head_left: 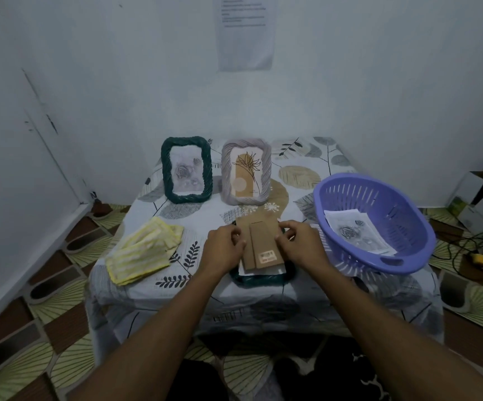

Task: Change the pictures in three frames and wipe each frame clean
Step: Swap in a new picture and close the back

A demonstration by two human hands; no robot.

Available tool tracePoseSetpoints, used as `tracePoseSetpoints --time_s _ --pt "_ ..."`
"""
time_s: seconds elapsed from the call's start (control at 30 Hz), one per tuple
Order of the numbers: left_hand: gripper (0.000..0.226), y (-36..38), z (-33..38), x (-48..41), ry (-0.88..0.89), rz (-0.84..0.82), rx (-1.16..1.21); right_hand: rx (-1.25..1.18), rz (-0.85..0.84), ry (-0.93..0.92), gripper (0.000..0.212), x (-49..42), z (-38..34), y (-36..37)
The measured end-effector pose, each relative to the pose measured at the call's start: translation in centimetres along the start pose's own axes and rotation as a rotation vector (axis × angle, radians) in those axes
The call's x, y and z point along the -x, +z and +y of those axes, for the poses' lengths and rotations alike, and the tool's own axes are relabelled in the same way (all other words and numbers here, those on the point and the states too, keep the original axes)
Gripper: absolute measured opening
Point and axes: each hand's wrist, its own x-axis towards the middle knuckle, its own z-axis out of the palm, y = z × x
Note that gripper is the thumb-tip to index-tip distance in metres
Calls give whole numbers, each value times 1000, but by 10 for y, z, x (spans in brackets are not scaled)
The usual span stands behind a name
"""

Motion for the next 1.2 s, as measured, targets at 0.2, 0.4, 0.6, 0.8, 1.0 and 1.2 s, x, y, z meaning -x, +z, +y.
tracePoseSetpoints --time_s 0.2,0.4,0.6,0.8,1.0,1.2 --pt "17 10 -14 4 179 -45 -194 300 -13 -121 23 12 9 9" --pt "19 12 -26 5 228 -9 -232 340 27 -199 24 16 16 13" --pt "18 15 -28 5 207 55 -138 291 57 -220 24 16 19 14" --pt "18 17 -31 4 209 87 -149 308 36 -241 23 15 23 15" --pt "22 22 -38 3 244 73 -120 321 13 -255 22 15 28 17" --pt "15 21 -41 -6 268 54 -118 261 -1 -241 17 6 27 15"
